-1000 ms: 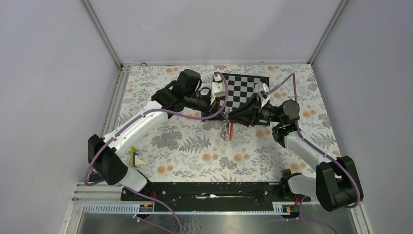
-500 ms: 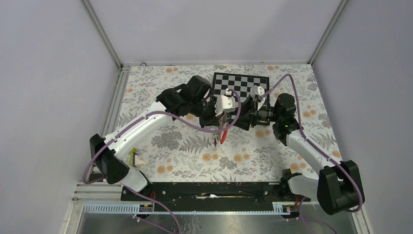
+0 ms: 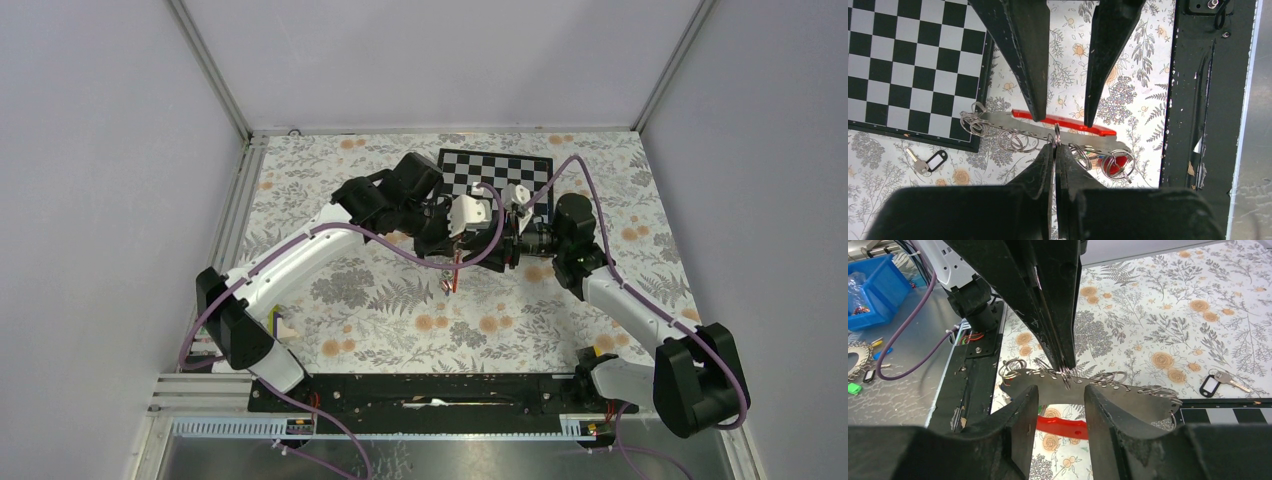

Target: Put the keys on the keyring

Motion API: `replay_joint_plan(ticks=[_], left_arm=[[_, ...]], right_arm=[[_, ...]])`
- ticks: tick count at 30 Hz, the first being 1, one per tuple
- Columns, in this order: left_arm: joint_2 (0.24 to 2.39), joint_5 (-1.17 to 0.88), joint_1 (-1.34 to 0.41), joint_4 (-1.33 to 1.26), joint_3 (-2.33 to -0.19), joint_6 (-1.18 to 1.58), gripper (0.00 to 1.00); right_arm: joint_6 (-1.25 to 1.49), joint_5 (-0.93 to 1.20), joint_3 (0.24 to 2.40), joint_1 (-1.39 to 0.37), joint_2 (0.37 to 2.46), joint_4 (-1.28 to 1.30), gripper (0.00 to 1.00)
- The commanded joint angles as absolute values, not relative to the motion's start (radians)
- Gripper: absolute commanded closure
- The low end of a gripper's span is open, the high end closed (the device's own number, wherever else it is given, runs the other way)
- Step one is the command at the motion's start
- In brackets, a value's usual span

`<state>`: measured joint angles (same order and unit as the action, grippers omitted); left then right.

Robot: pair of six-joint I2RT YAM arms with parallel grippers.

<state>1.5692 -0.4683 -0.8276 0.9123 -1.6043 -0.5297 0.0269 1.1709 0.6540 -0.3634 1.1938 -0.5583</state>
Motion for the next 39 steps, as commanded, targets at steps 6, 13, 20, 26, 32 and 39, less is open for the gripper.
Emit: replay_joint_plan(ticks=[6, 13, 20, 26, 32, 39], left_arm=[[1.574, -0.524, -0.834, 0.860, -1.663, -0.512, 1.00], [1.573, -0.535, -0.833, 0.859, -1.657, -0.507, 1.00], [1.537, -0.536, -0.827, 0.814, -1.605, -0.499, 0.97], [1.479, -0.664, -0.733, 0.767, -1.543, -0.478, 0.69], [1.479, -0.784, -0.673, 0.745, -1.532, -0.441, 0.59], [1.470, -0.779, -0.672, 0.695, -1.508, -0.410, 0.57]], right_arm=[[-0.025, 1.169, 0.687, -0.398, 1.213, -0.553, 0.69], [-0.026, 1.166, 0.688, -0.406, 1.222, -0.552, 0.82], [0.057, 1.153, 0.679, -0.397, 1.211, -0.627, 1.00], [0.295, 1.177, 0.638, -0.342, 1.204, -0.907, 1.00], [0.389, 1.183, 0.631, -0.333, 1.203, -1.003, 1.00], [0.406, 1.184, 0.617, -0.331, 1.201, -1.034, 1.00]])
